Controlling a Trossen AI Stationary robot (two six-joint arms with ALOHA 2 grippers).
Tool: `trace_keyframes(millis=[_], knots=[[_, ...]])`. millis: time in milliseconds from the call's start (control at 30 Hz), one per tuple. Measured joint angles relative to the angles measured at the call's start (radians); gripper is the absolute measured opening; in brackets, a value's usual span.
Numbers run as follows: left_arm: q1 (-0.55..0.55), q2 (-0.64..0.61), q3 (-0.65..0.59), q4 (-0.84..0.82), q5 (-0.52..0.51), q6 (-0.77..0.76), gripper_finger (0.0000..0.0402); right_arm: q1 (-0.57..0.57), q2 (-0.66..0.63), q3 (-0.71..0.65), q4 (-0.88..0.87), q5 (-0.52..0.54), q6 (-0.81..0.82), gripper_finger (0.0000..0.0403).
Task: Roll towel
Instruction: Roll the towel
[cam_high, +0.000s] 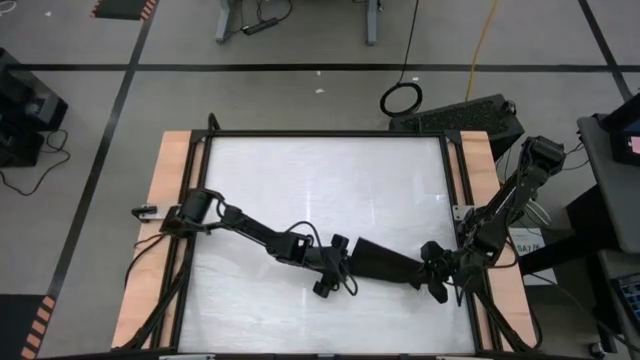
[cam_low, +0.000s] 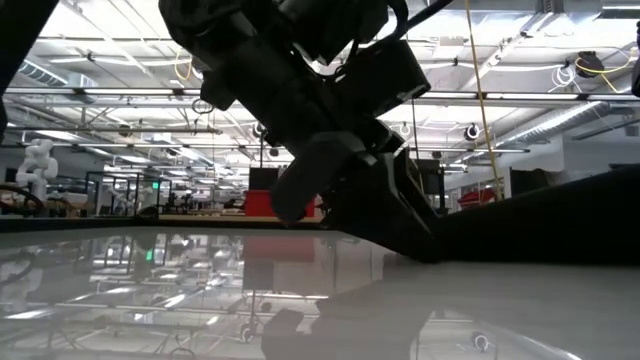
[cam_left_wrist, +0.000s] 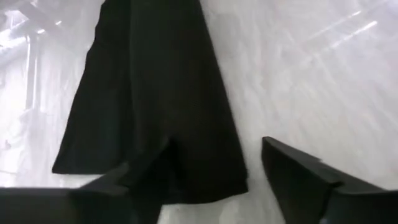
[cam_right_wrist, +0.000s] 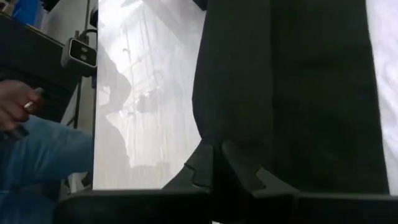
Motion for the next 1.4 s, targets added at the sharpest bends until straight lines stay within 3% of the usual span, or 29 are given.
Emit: trace_keyframes(millis=[267, 333, 500, 633, 800, 1000, 1100, 1400], knots=[[0.024, 0.008, 0.016, -0.011, 0.001, 0.052, 0.0052, 0.000, 0.000, 0.000, 0.074, -0.003, -0.066, 0.0006], [0.031, 0.008, 0.046, -0.072, 0.030, 0.064, 0.0019, 0.000, 0.000, 0.000, 0.074, -0.011, -0.071, 0.0010], [0.033, 0.008, 0.137, -0.319, 0.159, 0.103, 0.0015, -0.001, 0.000, 0.000, 0.074, -0.039, -0.074, 0.0037], [0.033, 0.006, 0.207, -0.521, 0.299, 0.105, 0.0012, 0.000, 0.000, 0.000, 0.074, -0.059, -0.093, 0.0091], [0.044, 0.010, 0.265, -0.686, 0.523, -0.055, 0.0012, 0.000, 0.000, 0.003, 0.073, -0.084, -0.096, 0.0160], [0.072, 0.010, 0.277, -0.656, 0.777, -0.300, 0.0012, -0.006, 0.013, 0.051, 0.075, -0.078, -0.264, 0.0174], [0.083, 0.016, 0.277, -0.596, 0.852, -0.394, 0.0012, -0.022, 0.030, 0.073, 0.076, -0.074, -0.322, 0.0168], [0.134, 0.115, 0.280, -0.458, 0.938, -0.646, 0.0012, -0.051, 0.130, 0.163, 0.111, -0.074, -0.459, 0.0165]])
